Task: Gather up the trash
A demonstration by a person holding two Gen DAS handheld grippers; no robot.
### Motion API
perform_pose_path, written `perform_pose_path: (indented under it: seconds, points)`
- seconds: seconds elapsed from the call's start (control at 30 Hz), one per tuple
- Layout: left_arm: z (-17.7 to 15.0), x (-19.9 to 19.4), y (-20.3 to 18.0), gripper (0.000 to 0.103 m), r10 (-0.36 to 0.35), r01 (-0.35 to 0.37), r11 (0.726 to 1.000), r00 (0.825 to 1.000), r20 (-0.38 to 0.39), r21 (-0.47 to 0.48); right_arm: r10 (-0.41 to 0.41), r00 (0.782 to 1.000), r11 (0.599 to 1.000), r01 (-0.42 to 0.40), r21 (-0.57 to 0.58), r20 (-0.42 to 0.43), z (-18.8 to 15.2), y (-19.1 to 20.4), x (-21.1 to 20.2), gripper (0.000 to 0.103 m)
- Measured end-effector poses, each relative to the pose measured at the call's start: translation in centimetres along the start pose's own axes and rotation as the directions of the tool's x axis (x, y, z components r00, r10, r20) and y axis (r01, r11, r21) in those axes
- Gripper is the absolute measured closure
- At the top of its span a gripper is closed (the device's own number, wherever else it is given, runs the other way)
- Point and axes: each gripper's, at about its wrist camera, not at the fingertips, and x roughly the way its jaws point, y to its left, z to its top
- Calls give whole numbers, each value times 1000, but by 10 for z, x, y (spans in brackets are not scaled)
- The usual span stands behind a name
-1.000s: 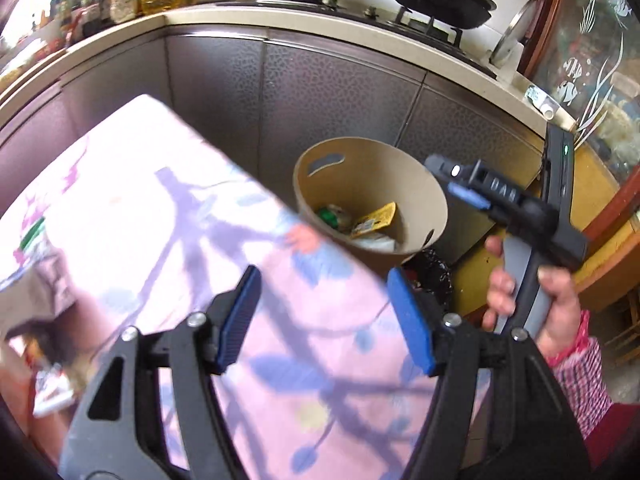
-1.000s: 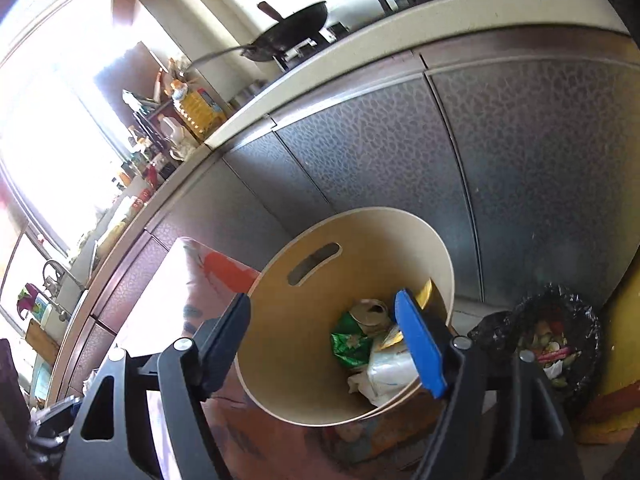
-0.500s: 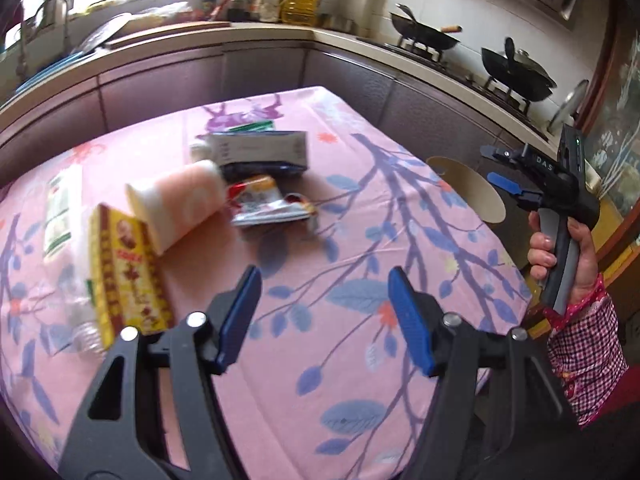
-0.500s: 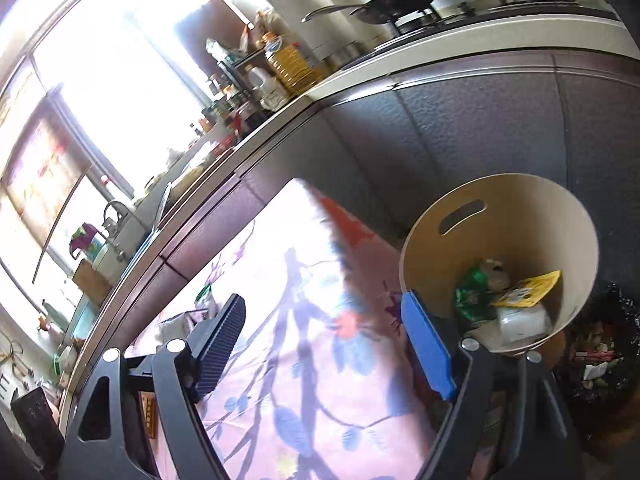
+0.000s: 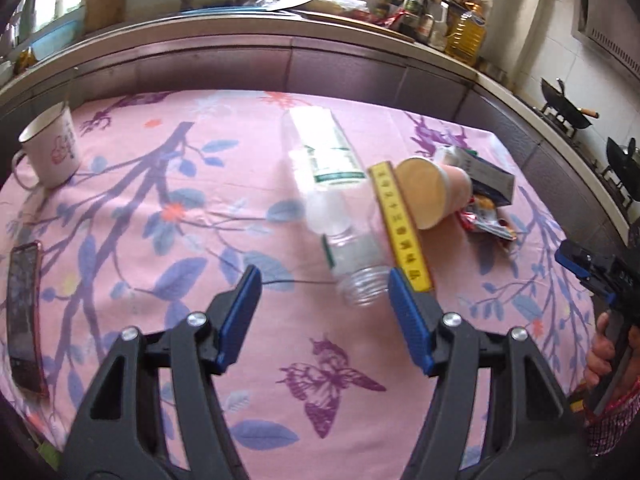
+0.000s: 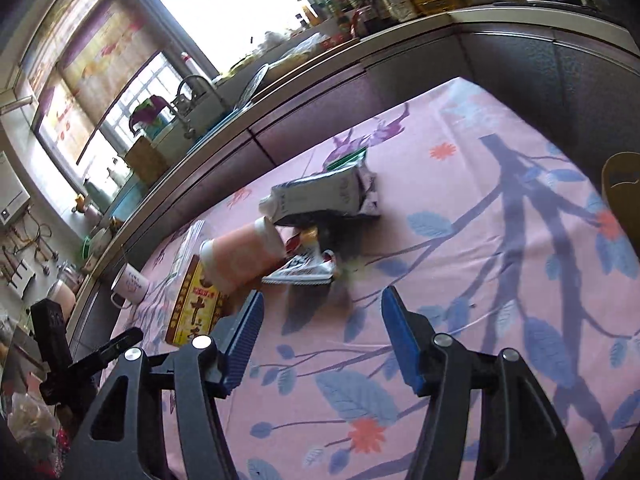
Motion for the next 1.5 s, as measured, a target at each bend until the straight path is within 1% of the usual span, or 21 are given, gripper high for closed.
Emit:
perform_pose_path:
  seconds: [0.07, 0.17, 0.2, 0.3, 0.47, 0.6, 0.73, 0.83, 1.07, 1.2, 1.3, 1.4, 1.5]
  points:
    - [-1, 2, 7, 40, 43, -43, 999, 999, -2, -2, 8, 1000, 1000, -9, -28, -17, -6, 15, 5, 45]
    - [-1, 1, 12, 40, 78, -78, 997, 997, 3, 1, 25, 999, 999, -26, -36, -23, -11, 31, 9, 45]
    - [-1, 1, 13, 40, 88, -88, 996, 996, 6, 3, 22, 1000, 999, -23, -36, -18, -13, 34, 8, 45]
    - [-2, 0, 15, 40, 112, -112, 994, 994, 10, 8, -19, 999, 999, 20, -37, 27, -18, 42, 4, 45]
    - [-1, -3, 12, 40, 114, -115, 993, 993, 22, 23, -50, 996, 998, 53, -29, 78, -27, 50, -3, 45]
    - [-5, -6, 7, 40, 118, -119, 992, 993, 26, 30, -45, 996, 999, 46, -12, 74, -38, 51, -5, 45]
    - [-8, -7, 1, 40, 115, -116, 993, 993, 19, 30, -40, 998, 999, 40, -6, 40, -49, 54, -1, 45]
    - [-13, -10, -9, 40, 113, -114, 992, 993, 22, 54, -36, 999, 999, 36, -4, 35, -54, 56, -2, 45]
    - [-31, -22, -41, 40, 99, -101, 988, 995, 26, 113, -41, 997, 999, 40, 21, 61, -62, 57, -16, 45]
    - [-40, -29, -54, 40, 88, -90, 988, 996, 22, 125, -41, 997, 999, 40, 6, 68, -64, 61, -22, 45]
    - [-44, -30, -63, 40, 73, -74, 989, 997, 7, 132, -38, 996, 999, 38, 2, 75, -66, 60, -24, 45]
    - [-48, -27, -73, 40, 81, -78, 982, 997, -11, 170, -33, 996, 999, 30, 30, 81, -67, 51, -24, 45]
    - [-52, -18, -80, 40, 71, -56, 979, 995, -66, 197, -29, 996, 998, 24, 51, 82, -68, 43, -23, 45]
